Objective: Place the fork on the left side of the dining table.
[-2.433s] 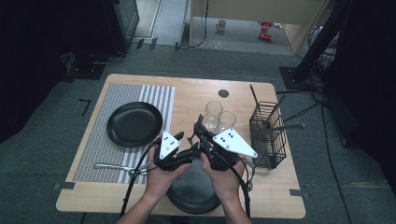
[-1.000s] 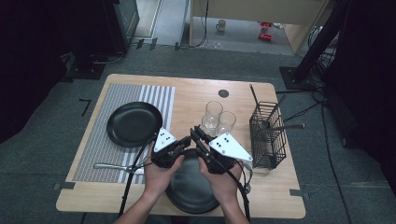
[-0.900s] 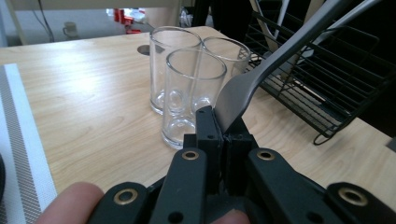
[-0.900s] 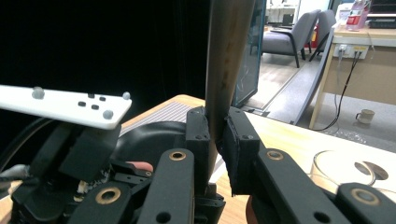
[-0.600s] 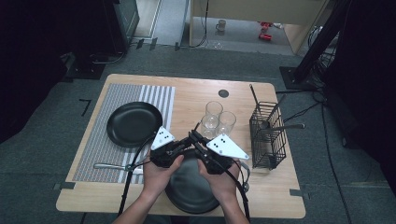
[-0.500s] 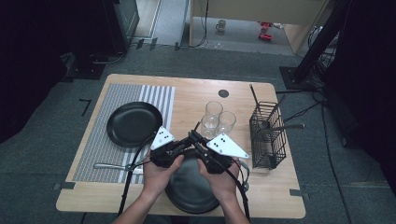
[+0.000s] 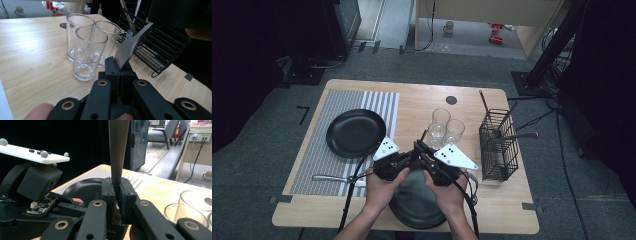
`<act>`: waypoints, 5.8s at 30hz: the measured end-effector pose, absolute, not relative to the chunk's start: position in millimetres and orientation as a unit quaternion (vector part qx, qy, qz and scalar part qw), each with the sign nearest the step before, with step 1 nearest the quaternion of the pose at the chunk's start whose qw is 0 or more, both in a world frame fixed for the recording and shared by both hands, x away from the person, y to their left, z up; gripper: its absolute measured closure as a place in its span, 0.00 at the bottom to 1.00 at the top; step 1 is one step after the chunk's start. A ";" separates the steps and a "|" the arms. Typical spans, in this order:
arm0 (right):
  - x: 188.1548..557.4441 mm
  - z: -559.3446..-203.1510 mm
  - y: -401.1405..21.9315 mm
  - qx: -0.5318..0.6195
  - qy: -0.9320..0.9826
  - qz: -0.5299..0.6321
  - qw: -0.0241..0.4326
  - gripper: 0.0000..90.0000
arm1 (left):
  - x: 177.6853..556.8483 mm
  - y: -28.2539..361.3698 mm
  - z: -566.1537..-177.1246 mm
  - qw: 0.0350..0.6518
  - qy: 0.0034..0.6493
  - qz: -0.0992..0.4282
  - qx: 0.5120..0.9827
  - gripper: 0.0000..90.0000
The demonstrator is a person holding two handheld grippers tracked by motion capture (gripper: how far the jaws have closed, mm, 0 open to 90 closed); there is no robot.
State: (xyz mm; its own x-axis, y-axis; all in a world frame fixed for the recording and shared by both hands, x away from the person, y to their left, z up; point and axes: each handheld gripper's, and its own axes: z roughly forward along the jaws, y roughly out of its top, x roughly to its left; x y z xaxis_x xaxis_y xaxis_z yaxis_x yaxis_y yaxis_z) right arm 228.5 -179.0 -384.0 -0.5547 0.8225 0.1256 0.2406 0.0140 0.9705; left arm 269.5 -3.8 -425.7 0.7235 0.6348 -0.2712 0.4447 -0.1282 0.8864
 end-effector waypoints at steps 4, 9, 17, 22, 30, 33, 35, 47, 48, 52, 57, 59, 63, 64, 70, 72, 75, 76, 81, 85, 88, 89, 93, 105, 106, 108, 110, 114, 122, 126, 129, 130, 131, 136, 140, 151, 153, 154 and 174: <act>228.4 -385.4 -178.7 0.397 0.666 0.578 0.253 0.94 | 268.5 -3.5 -428.7 0.555 0.362 0.080 0.745 0.99; 228.7 -388.3 -178.7 0.393 0.667 0.580 0.253 0.94 | 268.3 -2.9 -432.1 0.555 0.362 0.072 0.745 0.99; 227.1 -387.8 -177.1 0.388 0.672 0.571 0.267 0.95 | 267.1 -0.3 -433.9 0.561 0.347 0.078 0.747 0.93; 229.3 -389.9 -180.8 0.400 0.670 0.562 0.274 0.95 | 265.8 3.9 -433.0 0.563 0.343 0.086 0.747 0.81; 232.9 -395.4 -185.5 0.413 0.666 0.555 0.278 0.95 | 263.1 16.1 -431.1 0.569 0.337 0.094 0.744 0.74; 234.5 -398.5 -185.9 0.417 0.667 0.552 0.277 0.95 | 261.5 21.6 -427.8 0.572 0.333 0.101 0.743 0.73; 235.0 -400.6 -185.5 0.419 0.668 0.550 0.276 0.95 | 261.3 26.1 -425.1 0.577 0.337 0.103 0.737 0.74; 236.2 -411.2 -183.4 0.422 0.675 0.540 0.271 0.95 | 261.6 39.1 -399.5 0.589 0.333 0.123 0.726 0.71; 236.2 -412.0 -183.4 0.422 0.676 0.540 0.271 0.95 | 261.7 39.2 -397.2 0.591 0.331 0.124 0.725 0.70; 236.1 -414.3 -182.8 0.423 0.678 0.538 0.269 0.95 | 262.4 37.2 -389.5 0.590 0.328 0.125 0.727 0.65; 235.8 -417.0 -180.9 0.421 0.681 0.537 0.266 0.95 | 262.4 34.3 -382.3 0.595 0.323 0.127 0.725 0.64; 235.3 -418.0 -180.0 0.422 0.682 0.536 0.263 0.95 | 262.2 32.9 -380.3 0.595 0.320 0.128 0.726 0.63; 234.7 -419.7 -179.0 0.422 0.684 0.535 0.261 0.95 | 261.4 29.0 -375.9 0.596 0.313 0.131 0.728 0.61; 234.5 -420.1 -178.5 0.422 0.684 0.535 0.260 0.95 | 261.4 28.3 -374.8 0.596 0.310 0.131 0.729 0.61; 233.3 -422.4 -174.0 0.417 0.689 0.534 0.256 0.95 | 261.2 22.1 -369.3 0.598 0.301 0.132 0.731 0.61; 232.7 -422.9 -172.3 0.416 0.691 0.534 0.255 0.95 | 261.2 20.5 -367.9 0.599 0.298 0.132 0.732 0.61; 232.1 -423.5 -170.3 0.413 0.693 0.534 0.254 0.95 | 261.0 17.8 -366.2 0.599 0.295 0.132 0.733 0.62; 231.8 -423.7 -169.5 0.412 0.693 0.534 0.254 0.95 | 260.8 16.7 -365.6 0.600 0.293 0.132 0.733 0.62; 228.9 -423.4 -165.2 0.406 0.697 0.535 0.252 0.95 | 259.5 11.8 -363.3 0.598 0.287 0.139 0.735 0.67; 227.6 -423.3 -162.2 0.400 0.699 0.536 0.252 0.95 | 257.7 8.7 -362.5 0.597 0.284 0.147 0.736 0.71; 226.9 -424.1 -160.5 0.399 0.702 0.534 0.251 0.95 | 256.8 7.9 -361.9 0.596 0.282 0.152 0.736 0.77; 226.7 -424.4 -160.1 0.399 0.702 0.534 0.251 0.95 | 256.2 7.5 -361.9 0.595 0.283 0.157 0.735 0.79; 226.0 -425.2 -159.3 0.397 0.703 0.533 0.251 0.95 | 255.2 7.0 -361.4 0.593 0.284 0.168 0.735 0.89; 225.6 -426.9 -161.6 0.399 0.701 0.538 0.244 0.90 | 255.6 5.2 -362.4 0.590 0.279 0.169 0.739 0.98; 225.5 -426.6 -162.6 0.399 0.700 0.541 0.240 0.88 | 256.1 5.4 -362.6 0.590 0.280 0.168 0.738 0.98; 225.4 -426.1 -164.8 0.400 0.699 0.544 0.235 0.84 | 257.5 6.6 -363.0 0.592 0.282 0.164 0.737 0.98; 225.3 -426.0 -167.4 0.401 0.699 0.545 0.230 0.79 | 258.3 7.5 -363.0 0.594 0.284 0.164 0.735 0.98; 225.8 -427.2 -174.1 0.408 0.698 0.547 0.218 0.66 | 260.0 8.8 -362.4 0.594 0.285 0.168 0.734 0.98; 221.9 -430.7 -184.4 0.416 0.706 0.527 0.226 0.37 | 265.0 12.4 -361.7 0.591 0.289 0.175 0.732 0.98; 219.6 -433.7 -192.3 0.422 0.709 0.516 0.231 0.25 | 268.5 14.5 -361.0 0.590 0.292 0.177 0.732 0.98; 218.2 -436.3 -199.7 0.430 0.709 0.511 0.227 0.22 | 271.3 16.1 -359.7 0.589 0.296 0.182 0.729 0.99; 217.8 -437.3 -202.3 0.431 0.711 0.509 0.224 0.20 | 272.3 16.9 -359.3 0.589 0.298 0.184 0.728 0.99; 217.3 -438.3 -204.7 0.432 0.712 0.507 0.222 0.19 | 273.4 17.6 -358.9 0.590 0.300 0.185 0.727 0.98; 213.1 -443.8 -218.0 0.441 0.711 0.501 0.221 0.17 | 278.8 20.2 -357.8 0.589 0.306 0.192 0.723 0.99; 210.6 -449.2 -230.4 0.451 0.708 0.497 0.218 0.17 | 283.2 21.9 -357.1 0.585 0.308 0.200 0.723 0.99; 200.3 -462.5 -262.0 0.477 0.700 0.483 0.221 0.17 | 300.9 31.6 -358.4 0.586 0.324 0.201 0.715 0.98; 198.5 -465.2 -267.2 0.480 0.701 0.479 0.222 0.16 | 303.6 32.4 -359.0 0.585 0.329 0.203 0.714 0.98; 197.6 -466.6 -269.7 0.483 0.700 0.477 0.221 0.16 | 305.0 32.9 -359.3 0.583 0.330 0.204 0.714 0.98; 182.2 -499.3 -319.6 0.528 0.692 0.439 0.223 0.17 | 337.7 41.5 -357.2 0.577 0.355 0.207 0.707 0.98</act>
State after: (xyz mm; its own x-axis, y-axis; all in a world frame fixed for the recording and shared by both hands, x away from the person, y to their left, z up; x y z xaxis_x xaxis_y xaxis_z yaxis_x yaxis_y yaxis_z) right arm 182.2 -319.6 -499.3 -0.3433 0.9263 0.1556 0.5345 0.0565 0.8433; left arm 337.7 41.5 -357.2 0.6632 0.7392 -0.1169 0.2629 -0.0838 0.9612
